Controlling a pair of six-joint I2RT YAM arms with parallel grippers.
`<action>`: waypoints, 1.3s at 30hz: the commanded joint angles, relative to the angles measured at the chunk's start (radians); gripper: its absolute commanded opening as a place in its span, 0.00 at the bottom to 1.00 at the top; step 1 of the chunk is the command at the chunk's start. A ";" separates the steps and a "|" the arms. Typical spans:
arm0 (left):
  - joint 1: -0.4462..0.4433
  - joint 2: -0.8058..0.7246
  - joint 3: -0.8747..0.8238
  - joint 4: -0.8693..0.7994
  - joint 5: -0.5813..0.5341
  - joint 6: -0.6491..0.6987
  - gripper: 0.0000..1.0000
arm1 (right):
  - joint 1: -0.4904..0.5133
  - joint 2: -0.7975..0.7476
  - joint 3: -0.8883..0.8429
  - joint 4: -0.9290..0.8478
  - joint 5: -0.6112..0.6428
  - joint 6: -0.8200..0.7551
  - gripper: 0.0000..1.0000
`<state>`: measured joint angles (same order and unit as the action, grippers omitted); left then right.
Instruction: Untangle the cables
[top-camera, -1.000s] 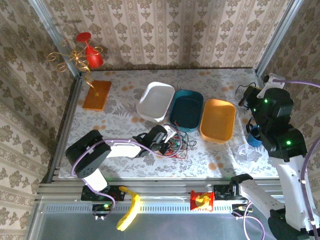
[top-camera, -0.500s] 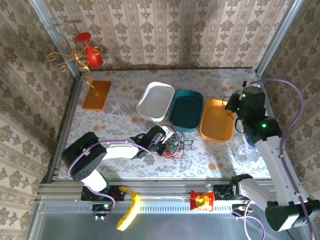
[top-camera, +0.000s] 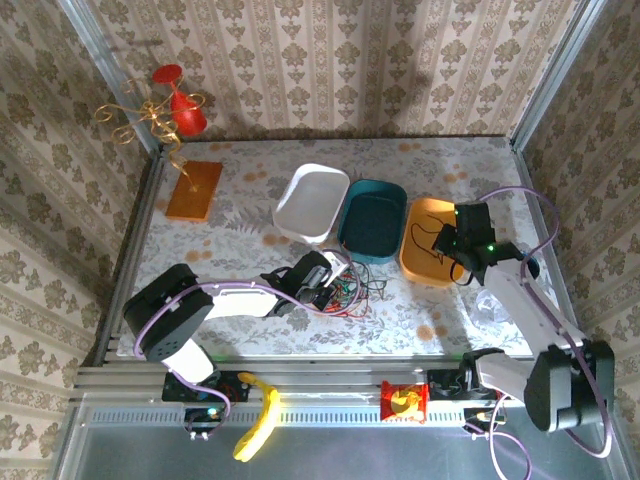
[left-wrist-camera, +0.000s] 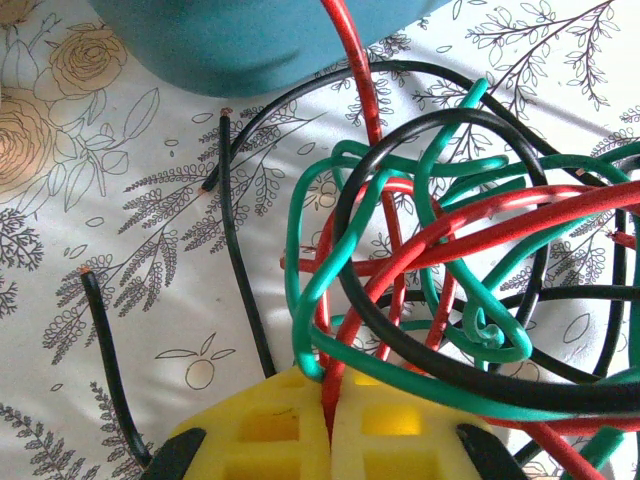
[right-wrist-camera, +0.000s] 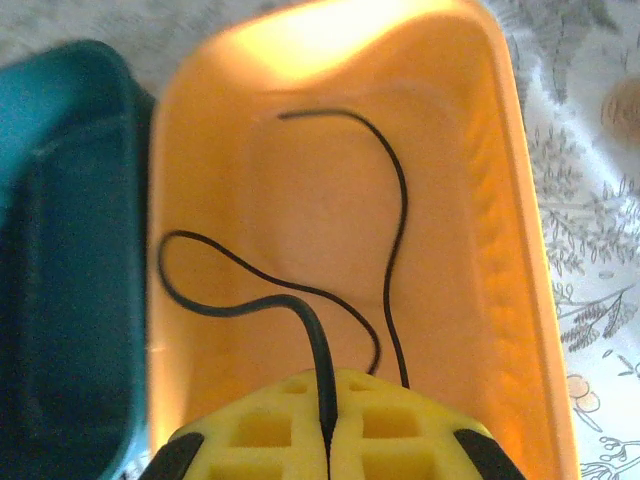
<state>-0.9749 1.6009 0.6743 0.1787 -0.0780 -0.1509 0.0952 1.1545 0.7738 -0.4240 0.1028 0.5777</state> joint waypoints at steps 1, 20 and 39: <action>0.002 -0.033 -0.012 -0.053 -0.026 0.005 0.00 | -0.027 0.070 -0.014 0.055 -0.006 0.072 0.00; -0.003 -0.035 -0.012 -0.046 -0.034 -0.008 0.00 | -0.057 0.121 0.111 -0.003 0.009 0.080 0.46; -0.009 0.008 0.024 -0.039 -0.020 -0.002 0.00 | 0.408 -0.012 -0.005 -0.008 -0.407 -0.136 0.50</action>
<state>-0.9760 1.5906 0.6746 0.1604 -0.0940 -0.1513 0.4507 1.1011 0.7822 -0.4225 -0.1864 0.5007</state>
